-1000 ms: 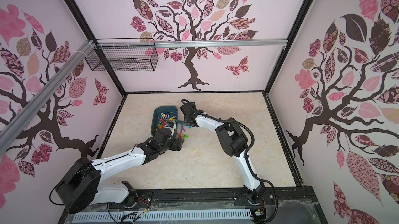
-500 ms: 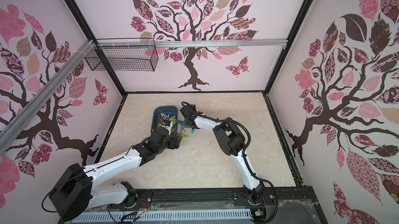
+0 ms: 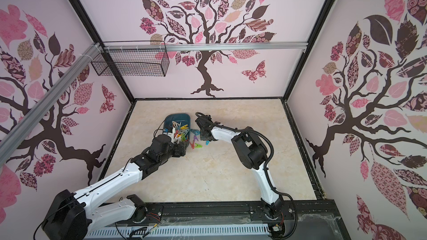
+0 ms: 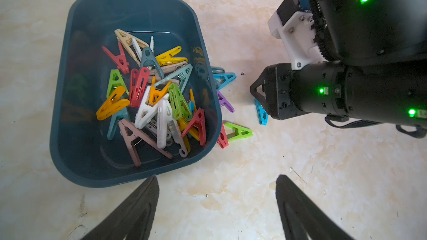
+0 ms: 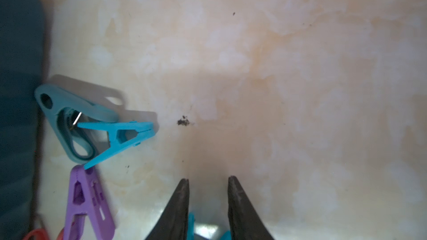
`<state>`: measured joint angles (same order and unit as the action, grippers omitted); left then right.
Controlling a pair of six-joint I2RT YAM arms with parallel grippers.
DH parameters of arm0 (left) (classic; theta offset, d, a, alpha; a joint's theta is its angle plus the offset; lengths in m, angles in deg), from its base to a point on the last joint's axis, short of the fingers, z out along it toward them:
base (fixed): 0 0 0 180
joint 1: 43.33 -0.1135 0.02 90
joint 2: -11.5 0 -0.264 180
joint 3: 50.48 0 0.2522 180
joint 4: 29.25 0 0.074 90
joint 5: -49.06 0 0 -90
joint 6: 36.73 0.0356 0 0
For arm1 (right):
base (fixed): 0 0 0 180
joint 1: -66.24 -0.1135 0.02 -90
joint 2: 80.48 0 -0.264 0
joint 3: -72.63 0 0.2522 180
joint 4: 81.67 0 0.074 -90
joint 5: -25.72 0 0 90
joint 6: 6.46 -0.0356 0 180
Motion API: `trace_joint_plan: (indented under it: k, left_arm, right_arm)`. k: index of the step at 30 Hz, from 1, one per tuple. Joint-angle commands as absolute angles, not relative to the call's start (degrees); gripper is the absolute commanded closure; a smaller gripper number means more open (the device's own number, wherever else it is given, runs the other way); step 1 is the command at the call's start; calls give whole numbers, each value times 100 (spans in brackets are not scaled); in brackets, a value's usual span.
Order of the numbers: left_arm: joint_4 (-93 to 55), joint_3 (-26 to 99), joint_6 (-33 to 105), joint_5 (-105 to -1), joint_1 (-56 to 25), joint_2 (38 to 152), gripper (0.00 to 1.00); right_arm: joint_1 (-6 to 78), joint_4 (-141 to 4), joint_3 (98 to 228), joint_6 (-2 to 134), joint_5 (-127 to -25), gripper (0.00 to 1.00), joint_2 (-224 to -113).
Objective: Put the clothespins into the storage box
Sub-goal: Pick up the clothespin from the center of the board, then place the clothespin in the storage box.
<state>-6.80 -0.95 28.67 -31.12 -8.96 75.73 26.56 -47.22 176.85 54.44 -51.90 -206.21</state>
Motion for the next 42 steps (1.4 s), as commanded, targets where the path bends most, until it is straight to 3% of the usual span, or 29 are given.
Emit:
trace_joint_plan:
  k: [1,7,21,26,33,37,42]
  left_arm:
    - [-632,-209,2840,-3224,-905,7607,17]
    - [-642,-279,2805,-3119,-905,7493,17]
    - [-644,-280,2761,-3171,-905,7395,17]
    - [-370,-236,2791,-3044,-975,7088,17]
    - [518,-253,2241,-3228,-2003,6384,16]
    - [731,-293,2093,-3497,-2624,6262,17]
    - [903,-179,2012,-3644,-2643,6415,18]
  right_arm:
    - [2630,-4304,17774,5437,-5446,68,-20650]
    - [2423,-4273,17543,5497,-5160,68,-20428]
    - [2281,-4173,17348,5434,-5042,86,-20487]
    - [2278,-4297,17419,5632,-5058,91,-20019]
    - [2044,-4281,18077,5820,-5906,92,-19494]
    - [1849,-4792,18451,5873,-6057,91,-19817]
    - [1851,-4998,19444,5947,-6314,92,-20601]
